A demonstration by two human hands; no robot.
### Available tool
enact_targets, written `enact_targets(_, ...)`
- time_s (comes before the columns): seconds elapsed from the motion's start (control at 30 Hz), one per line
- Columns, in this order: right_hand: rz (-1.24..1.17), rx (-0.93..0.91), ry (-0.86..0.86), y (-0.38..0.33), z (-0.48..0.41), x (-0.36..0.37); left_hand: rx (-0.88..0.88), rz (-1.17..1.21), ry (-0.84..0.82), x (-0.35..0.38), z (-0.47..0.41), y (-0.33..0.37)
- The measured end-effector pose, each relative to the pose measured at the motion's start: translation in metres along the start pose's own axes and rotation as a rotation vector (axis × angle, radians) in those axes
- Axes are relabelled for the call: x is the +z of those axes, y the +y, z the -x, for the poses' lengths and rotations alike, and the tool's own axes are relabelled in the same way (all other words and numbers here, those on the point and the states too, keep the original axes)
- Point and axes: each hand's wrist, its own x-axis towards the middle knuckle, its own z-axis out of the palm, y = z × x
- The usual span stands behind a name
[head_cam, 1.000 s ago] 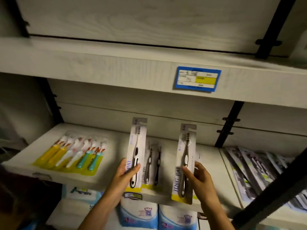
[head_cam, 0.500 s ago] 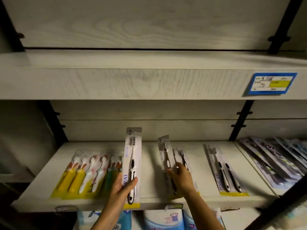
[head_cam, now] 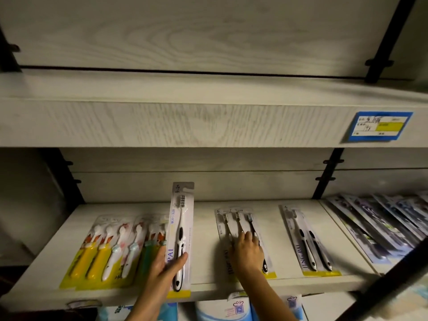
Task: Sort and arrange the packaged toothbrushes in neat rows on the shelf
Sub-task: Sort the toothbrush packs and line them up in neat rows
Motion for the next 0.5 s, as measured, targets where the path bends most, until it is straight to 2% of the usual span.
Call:
enact_targets(0.2, 0.189, -0.073, -0.011, 0.001, 0.0, 0.003, -0.029, 0.045, 0.019, 0.014, 0.0, -0.003)
enact_targets(0.33, 0.204, -0.065, -0.015, 0.005, -0.002, 0.003, -0.028, 0.026, -0.01, 0.021, -0.003, -0.004)
enact_targets(0.43, 0.209, -0.039, -0.022, 0.011, -0.002, 0.001, -0.089, 0.075, -0.013, 0.021, -0.006, -0.006)
enact_targets(0.5, 0.206, -0.029, -0.027, 0.015, -0.001, -0.001, -0.128, 0.025, -0.021, 0.027, -0.005, -0.007)
